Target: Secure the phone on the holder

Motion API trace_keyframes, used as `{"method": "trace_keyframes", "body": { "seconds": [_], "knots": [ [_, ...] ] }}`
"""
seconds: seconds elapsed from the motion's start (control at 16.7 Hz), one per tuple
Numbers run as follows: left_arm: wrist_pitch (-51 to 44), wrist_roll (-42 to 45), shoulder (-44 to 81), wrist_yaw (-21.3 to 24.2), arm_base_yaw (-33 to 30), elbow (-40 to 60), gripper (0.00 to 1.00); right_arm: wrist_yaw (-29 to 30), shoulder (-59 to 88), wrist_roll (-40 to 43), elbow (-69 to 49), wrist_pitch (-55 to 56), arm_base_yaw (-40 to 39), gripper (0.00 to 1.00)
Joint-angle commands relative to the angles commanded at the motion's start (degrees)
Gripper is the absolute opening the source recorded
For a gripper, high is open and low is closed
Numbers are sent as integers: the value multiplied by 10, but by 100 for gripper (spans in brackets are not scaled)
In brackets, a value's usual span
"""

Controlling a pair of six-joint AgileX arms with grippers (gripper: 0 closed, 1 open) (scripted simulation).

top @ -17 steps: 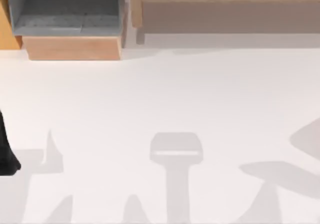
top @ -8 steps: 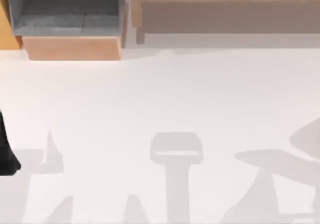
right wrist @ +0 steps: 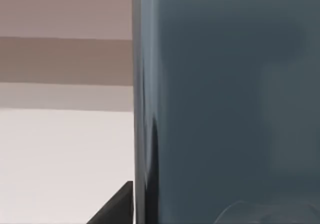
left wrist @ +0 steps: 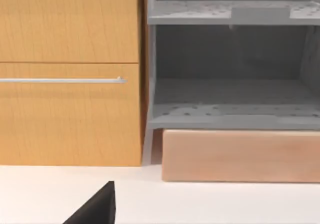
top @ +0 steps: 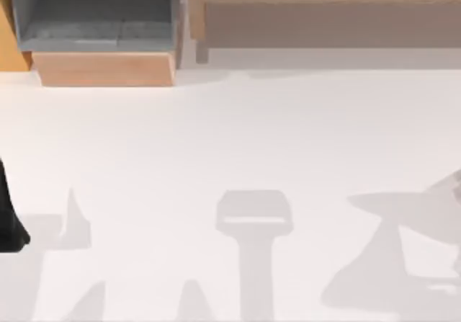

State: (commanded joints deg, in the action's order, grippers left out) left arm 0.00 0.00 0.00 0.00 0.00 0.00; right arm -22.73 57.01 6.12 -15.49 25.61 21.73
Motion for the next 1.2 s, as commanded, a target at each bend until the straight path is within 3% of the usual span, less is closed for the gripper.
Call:
{"method": "trace_keyframes", "body": {
  "seconds": [0.18, 0.96, 1.2],
  "knots": [
    [0, 0, 0, 0, 0, 0, 100, 0, 0, 0, 0, 0, 0, 0],
    [0, 0, 0, 0, 0, 0, 100, 0, 0, 0, 0, 0, 0, 98],
    [0, 0, 0, 0, 0, 0, 100, 0, 0, 0, 0, 0, 0, 100]
  ]
}}
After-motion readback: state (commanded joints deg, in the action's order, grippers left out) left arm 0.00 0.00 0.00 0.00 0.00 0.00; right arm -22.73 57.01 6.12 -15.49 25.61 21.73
